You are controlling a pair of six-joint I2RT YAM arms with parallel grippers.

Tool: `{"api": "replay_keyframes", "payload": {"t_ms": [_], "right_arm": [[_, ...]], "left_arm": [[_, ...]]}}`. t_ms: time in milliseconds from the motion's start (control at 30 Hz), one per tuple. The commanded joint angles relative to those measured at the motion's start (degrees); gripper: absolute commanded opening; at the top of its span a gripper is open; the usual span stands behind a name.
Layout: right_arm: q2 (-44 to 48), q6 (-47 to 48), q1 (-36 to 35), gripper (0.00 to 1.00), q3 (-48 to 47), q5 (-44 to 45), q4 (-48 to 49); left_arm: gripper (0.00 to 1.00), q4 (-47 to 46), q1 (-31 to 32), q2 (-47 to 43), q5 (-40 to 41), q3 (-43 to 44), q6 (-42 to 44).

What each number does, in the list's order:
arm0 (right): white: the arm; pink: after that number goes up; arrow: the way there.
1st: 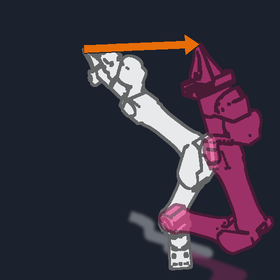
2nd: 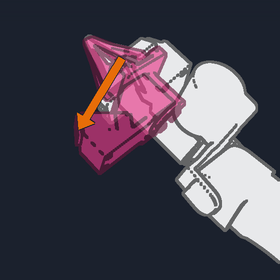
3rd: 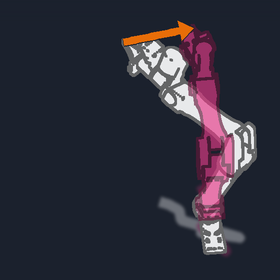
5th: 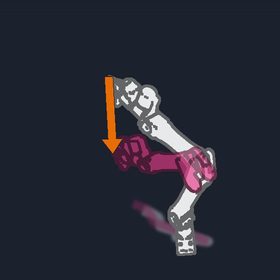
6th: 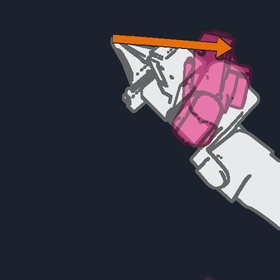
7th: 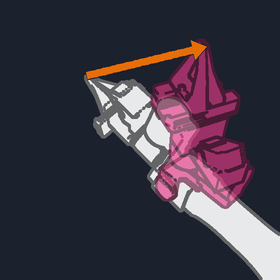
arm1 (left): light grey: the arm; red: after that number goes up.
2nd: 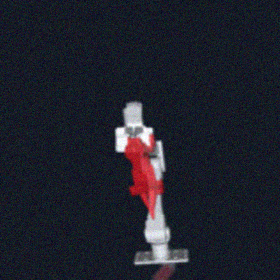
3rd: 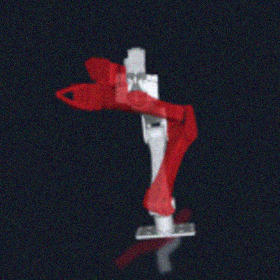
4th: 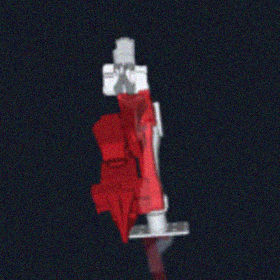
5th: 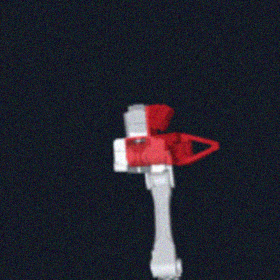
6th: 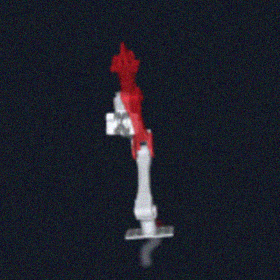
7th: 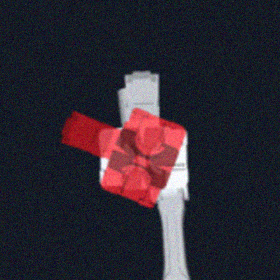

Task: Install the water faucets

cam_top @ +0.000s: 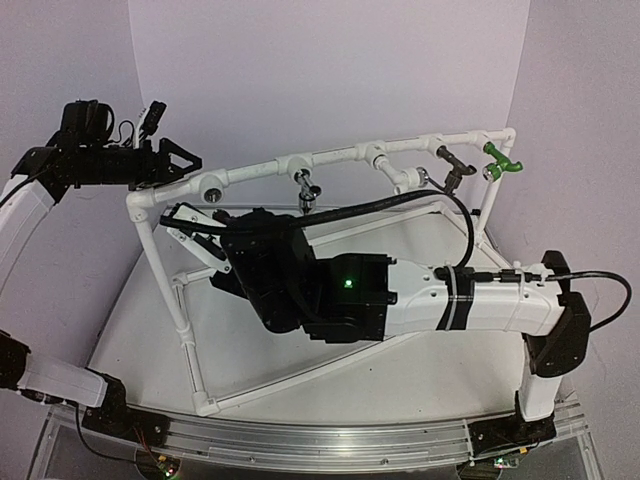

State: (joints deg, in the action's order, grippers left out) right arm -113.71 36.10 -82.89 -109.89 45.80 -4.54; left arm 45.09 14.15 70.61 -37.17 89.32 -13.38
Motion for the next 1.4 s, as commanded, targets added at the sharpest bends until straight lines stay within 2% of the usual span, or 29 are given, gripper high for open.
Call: {"api": "replay_keyframes", "payload": {"t_ms": [0,333,900,1033,1167,1300,1367], "right_arm": [[-2.1,8.23,0.02,0.0,-5.38,6.49,3.49],[-3.09,7.45,-0.73,0.0,-7.55,5.49,6.6],[-9.37,7.89,-0.78,0.0,-14.82,6.63,7.29],[-8.78,7.11,-0.37,0.0,-14.02,6.57,7.54],[-7.3,5.59,-0.33,0.0,-12.29,6.26,7.53],[-5.6,3.62,0.1,0.0,-10.55,5.36,7.58],[-5.19,3.19,0.38,0.0,-9.9,5.25,7.54]], "left_arm": [[0.8,-3.5,-0.24,-1.57,-3.51,-2.66,0.64],[0.72,-5.47,-0.22,-3.4,-3.39,-5.81,0.3],[0.7,-5.62,-0.21,-3.01,-3.41,-7.28,0.98],[0.72,-5.6,-0.22,-2.86,-1.7,-6.16,0.23],[0.81,-5.55,-0.26,-4.69,7.34,-3.48,-1.78],[0.87,-3.57,-0.24,-5.87,9.02,1.46,-2.25],[0.88,-2.6,-0.2,-7.2,12.37,1.29,-2.88]]}}
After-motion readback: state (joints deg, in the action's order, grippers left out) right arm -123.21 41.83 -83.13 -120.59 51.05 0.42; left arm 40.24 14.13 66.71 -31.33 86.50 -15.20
